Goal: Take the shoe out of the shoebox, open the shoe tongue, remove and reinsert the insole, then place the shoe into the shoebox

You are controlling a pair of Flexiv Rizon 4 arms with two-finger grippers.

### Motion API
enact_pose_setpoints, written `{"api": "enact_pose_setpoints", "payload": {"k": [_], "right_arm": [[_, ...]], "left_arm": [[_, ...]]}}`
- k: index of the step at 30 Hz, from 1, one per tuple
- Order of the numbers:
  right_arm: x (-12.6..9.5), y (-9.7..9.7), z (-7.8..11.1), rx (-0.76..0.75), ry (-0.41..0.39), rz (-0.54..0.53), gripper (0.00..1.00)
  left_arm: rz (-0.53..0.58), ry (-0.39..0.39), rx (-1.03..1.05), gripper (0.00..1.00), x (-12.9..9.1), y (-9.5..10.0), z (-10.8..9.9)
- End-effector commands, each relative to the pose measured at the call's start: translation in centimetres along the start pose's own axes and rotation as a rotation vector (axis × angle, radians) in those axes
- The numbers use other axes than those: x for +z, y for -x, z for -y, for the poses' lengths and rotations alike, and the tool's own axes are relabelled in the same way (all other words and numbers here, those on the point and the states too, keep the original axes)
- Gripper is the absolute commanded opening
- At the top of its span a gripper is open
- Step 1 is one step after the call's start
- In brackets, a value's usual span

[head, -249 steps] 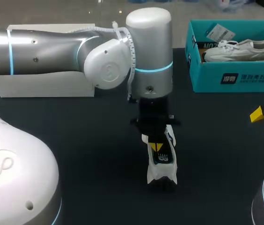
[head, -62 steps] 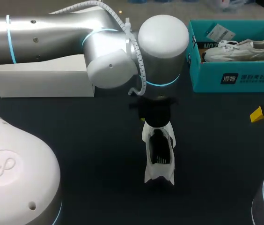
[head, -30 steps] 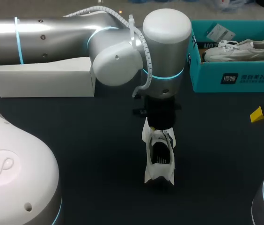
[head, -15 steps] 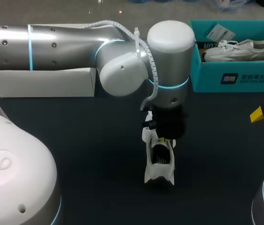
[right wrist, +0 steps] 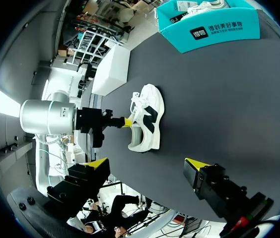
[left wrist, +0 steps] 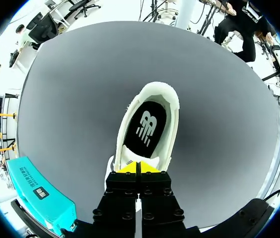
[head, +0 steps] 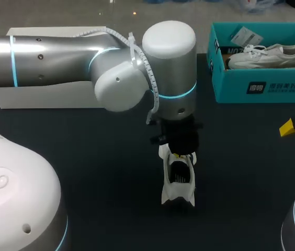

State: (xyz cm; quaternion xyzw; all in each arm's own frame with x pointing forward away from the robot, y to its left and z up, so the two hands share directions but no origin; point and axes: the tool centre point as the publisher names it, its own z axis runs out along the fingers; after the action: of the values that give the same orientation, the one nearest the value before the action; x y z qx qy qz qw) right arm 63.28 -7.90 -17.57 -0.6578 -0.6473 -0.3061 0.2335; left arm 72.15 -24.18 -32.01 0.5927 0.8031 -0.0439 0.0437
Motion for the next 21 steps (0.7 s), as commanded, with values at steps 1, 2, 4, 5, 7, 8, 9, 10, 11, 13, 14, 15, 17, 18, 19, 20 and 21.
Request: {"api": "enact_pose_setpoints", "payload": {"k": [1,2,4,5,7,8,9,10,11,13,14,15,17,18,19,20,21], "right_arm": [[-0.1,-0.1,0.9,0.001,0.075,0.003,1.00],[-0.1,-0.1,0.9,0.001,0.075,0.003,1.00],[-0.1,-0.1,0.9,0.001,0.075,0.003,1.00],[-0.1,-0.1,0.9,0.001,0.075,0.003,1.00],[-0.1,-0.1,0.9,0.001,0.075,0.003,1.00],[-0.1,-0.1,0.9,0.001,0.075,0.003,1.00],[-0.1,-0.1,0.9,0.001,0.075,0.003,1.00],[-0.1,-0.1,0.9,0.001,0.075,0.003,1.00],[-0.1,-0.1,0.9,0.001,0.075,0.003,1.00],[-0.1,-0.1,0.9,0.001,0.075,0.003,1.00],[-0.1,-0.1,0.9,0.001,0.075,0.003,1.00],[-0.1,-0.1,0.9,0.001,0.075,0.003,1.00],[-0.1,-0.1,0.9,0.001,0.075,0.003,1.00],[-0.1,-0.1,0.9,0.001,0.075,0.003,1.00],[-0.1,-0.1,0.9,0.001,0.075,0.003,1.00],[-0.1,-0.1,0.9,0.001,0.075,0.003,1.00],[-0.1,-0.1,0.9,0.001,0.075,0.003,1.00]], "left_arm": [[0.033,-0.093,-0.148,0.00,-0.5,0.0,-0.3],[0.019,-0.099,-0.296,0.00,-0.8,0.0,-0.3],[0.000,-0.154,-0.637,0.00,-1.8,0.1,0.3],[0.016,-0.173,-0.832,0.00,-2.4,-0.4,0.6],[-0.127,-0.086,-1.190,0.00,-2.7,-1.0,1.7],[-0.127,-0.086,-1.190,0.00,-2.7,-1.0,1.7],[-0.127,-0.086,-1.190,0.00,-2.7,-1.0,1.7],[-0.127,-0.086,-1.190,0.00,-2.7,-1.0,1.7],[-0.127,-0.086,-1.190,0.00,-2.7,-1.0,1.7],[-0.127,-0.086,-1.190,0.00,-2.7,-1.0,1.7],[-0.127,-0.086,-1.190,0.00,-2.7,-1.0,1.7],[-0.127,-0.086,-1.190,0.00,-2.7,-1.0,1.7],[-0.127,-0.086,-1.190,0.00,-2.7,-1.0,1.7],[-0.127,-0.086,-1.190,0.00,-2.7,-1.0,1.7],[-0.127,-0.086,-1.190,0.00,-2.7,-1.0,1.7],[-0.127,-0.086,-1.190,0.00,-2.7,-1.0,1.7],[-0.127,-0.086,-1.190,0.00,-2.7,-1.0,1.7]]}}
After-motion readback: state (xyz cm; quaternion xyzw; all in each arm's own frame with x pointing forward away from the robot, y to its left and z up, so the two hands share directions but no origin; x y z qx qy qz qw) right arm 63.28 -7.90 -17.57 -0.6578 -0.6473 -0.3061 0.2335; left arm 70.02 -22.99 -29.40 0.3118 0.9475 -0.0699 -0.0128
